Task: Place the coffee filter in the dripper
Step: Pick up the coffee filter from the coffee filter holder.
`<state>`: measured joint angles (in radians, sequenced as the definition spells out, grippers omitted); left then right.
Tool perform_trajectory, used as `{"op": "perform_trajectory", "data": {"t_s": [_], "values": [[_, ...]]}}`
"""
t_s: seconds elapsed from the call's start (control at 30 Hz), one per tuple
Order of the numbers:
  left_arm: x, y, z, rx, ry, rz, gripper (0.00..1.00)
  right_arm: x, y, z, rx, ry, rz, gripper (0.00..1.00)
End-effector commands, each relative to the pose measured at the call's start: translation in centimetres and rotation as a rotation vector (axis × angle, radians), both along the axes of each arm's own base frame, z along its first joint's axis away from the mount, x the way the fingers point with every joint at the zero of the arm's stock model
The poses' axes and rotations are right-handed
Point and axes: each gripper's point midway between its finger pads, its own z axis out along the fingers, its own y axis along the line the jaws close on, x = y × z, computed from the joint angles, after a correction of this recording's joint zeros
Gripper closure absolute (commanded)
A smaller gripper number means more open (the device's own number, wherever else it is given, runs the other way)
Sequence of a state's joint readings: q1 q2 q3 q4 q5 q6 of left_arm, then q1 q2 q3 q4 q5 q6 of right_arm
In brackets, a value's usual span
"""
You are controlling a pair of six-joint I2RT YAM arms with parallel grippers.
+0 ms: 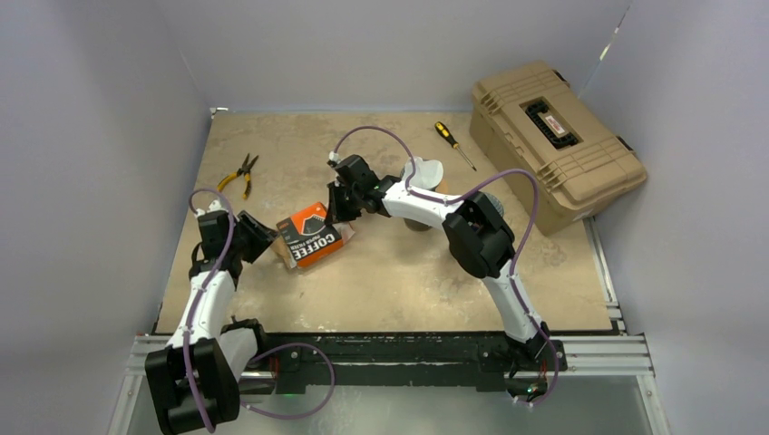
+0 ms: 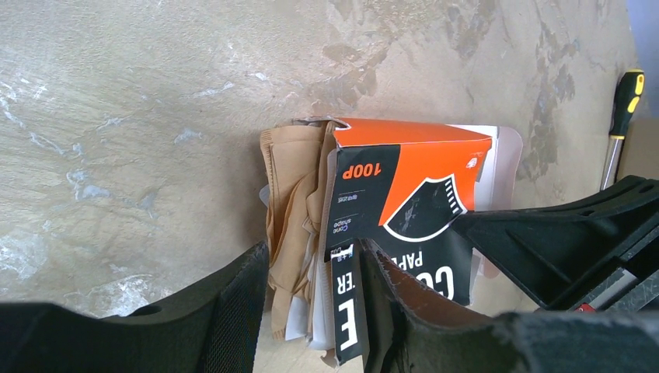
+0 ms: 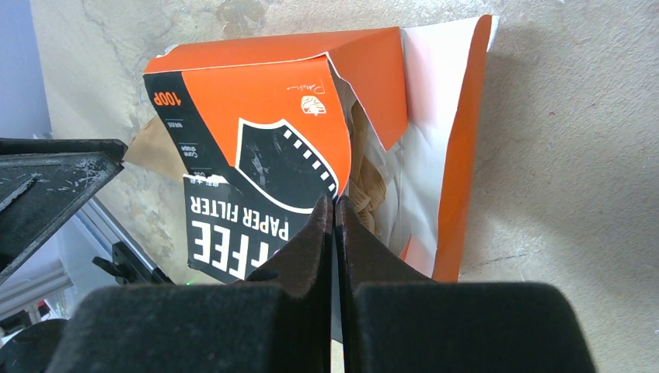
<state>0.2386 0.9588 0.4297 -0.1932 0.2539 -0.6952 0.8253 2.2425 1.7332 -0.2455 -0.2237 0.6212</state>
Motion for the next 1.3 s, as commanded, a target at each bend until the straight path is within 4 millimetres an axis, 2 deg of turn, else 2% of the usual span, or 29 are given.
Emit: {"op": "perform_trajectory", "data": {"t_s": [0.0, 0.53, 0.73, 1.0, 1.27], "values": [[1.3, -0.2, 2.1, 0.007, -0.069, -0.012, 0.57, 0.2, -0.8, 1.3, -0.012, -0.028, -0.003, 1.0], [1.9, -1.7, 2.9, 0.02, -0.077, -0.056, 0.58, 0.1, -0.9, 1.1, -0.015, -0.025, -0.003, 1.0], [2.0, -1.7, 0.6, 0.026, -0.03, -0.052, 0.59, 0.1, -1.0, 1.2, -0.015, -0.026, -0.004, 1.0], [1.3, -0.6, -0.8, 0.068, 0.009, -0.001, 0.66, 0.1, -1.0, 1.2, -0.016, -0.027, -0.006, 1.0], [1.2, -1.0, -2.5, 0.02, 0.012, 0.022, 0.8, 0.1, -1.1, 1.2, -0.021, -0.029, -0.001, 1.0]]}}
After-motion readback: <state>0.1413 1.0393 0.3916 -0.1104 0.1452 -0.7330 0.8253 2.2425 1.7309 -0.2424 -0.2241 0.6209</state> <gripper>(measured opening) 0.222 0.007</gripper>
